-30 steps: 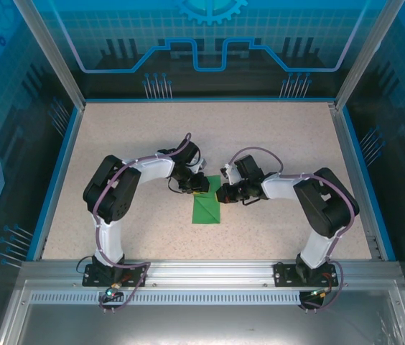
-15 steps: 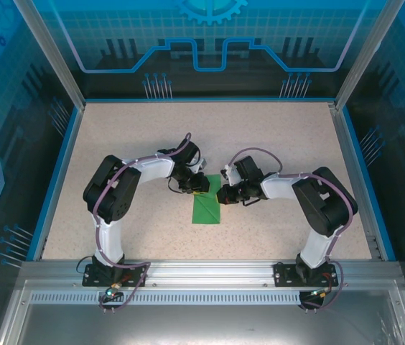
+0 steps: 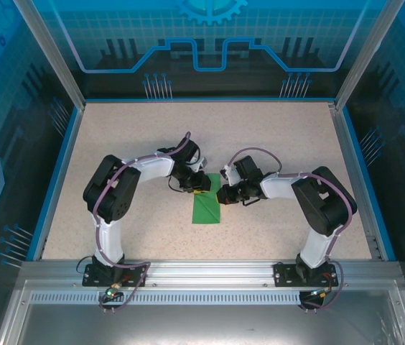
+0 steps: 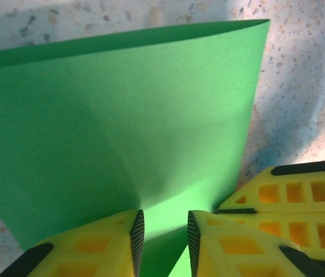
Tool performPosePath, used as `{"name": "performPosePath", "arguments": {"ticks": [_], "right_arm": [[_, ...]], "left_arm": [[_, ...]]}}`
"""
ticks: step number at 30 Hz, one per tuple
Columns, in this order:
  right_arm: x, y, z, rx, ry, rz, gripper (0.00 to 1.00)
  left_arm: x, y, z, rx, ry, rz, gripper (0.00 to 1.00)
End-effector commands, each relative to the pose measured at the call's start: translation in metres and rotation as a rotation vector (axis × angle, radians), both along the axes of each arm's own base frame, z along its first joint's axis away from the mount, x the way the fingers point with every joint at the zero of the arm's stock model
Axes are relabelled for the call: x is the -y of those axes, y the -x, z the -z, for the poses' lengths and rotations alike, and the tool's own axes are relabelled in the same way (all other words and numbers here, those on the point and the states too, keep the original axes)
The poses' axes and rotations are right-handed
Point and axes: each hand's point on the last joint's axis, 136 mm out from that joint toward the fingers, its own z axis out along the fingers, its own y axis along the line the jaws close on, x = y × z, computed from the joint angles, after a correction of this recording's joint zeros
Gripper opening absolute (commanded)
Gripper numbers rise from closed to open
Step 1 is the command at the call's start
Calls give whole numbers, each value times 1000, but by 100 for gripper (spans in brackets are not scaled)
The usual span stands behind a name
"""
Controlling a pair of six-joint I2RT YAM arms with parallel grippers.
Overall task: Fold a paper plane with a square sheet of paper (pick it up from the middle)
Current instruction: Fold the triangle a second time at the center of the table.
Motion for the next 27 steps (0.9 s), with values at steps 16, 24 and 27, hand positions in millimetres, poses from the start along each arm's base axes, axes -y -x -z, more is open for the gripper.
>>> {"name": "performPosePath", "arguments": {"ticks": [16,24,27], "right_arm": [[11,12,27,-49,113,-14,5],[10,12,25,-47,109,-18,5],[11,14,26,-49,111,-19,5]], "left_arm": [[-6,13,-77,63,112,-86,30],[9,40,-53,9,131,-67,27],[14,43,-43,-4,139,-63,27]]}}
